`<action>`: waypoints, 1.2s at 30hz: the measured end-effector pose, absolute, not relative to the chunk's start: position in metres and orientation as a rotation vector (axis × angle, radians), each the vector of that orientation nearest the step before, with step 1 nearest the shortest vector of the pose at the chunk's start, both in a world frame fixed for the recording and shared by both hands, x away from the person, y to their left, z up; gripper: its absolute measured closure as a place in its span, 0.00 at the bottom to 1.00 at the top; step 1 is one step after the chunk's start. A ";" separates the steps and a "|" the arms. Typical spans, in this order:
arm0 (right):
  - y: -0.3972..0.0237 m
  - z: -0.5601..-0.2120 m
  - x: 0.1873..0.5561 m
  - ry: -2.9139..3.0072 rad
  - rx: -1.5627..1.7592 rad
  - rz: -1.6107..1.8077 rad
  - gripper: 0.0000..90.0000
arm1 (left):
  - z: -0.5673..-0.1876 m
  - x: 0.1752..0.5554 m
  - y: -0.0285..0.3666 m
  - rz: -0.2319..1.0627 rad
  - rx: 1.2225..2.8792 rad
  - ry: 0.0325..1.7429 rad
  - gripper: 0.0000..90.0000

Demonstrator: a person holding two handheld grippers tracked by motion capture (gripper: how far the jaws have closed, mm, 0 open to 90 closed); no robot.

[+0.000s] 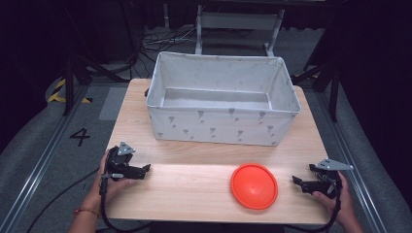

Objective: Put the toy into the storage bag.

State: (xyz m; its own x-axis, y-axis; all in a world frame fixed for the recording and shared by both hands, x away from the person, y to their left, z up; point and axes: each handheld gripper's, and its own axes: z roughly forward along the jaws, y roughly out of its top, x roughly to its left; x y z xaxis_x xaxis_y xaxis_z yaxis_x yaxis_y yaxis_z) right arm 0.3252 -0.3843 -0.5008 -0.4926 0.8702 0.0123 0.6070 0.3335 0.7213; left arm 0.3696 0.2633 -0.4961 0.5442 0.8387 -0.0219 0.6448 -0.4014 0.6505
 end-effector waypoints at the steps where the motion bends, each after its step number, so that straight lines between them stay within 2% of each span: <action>1: -0.384 -0.501 0.325 2.227 1.306 0.959 0.12 | -0.496 0.370 0.264 0.404 2.181 1.177 0.00; 25: -0.385 -0.499 0.330 2.270 1.290 0.945 0.13 | -0.496 0.368 0.271 0.406 2.194 1.143 0.00; 27: -0.386 -0.497 0.330 2.264 1.277 0.951 0.21 | -0.496 0.368 0.271 0.407 2.193 1.144 0.00; 36: -0.378 -0.478 0.329 2.320 1.202 1.011 0.22 | -0.496 0.368 0.271 0.400 2.196 1.140 0.00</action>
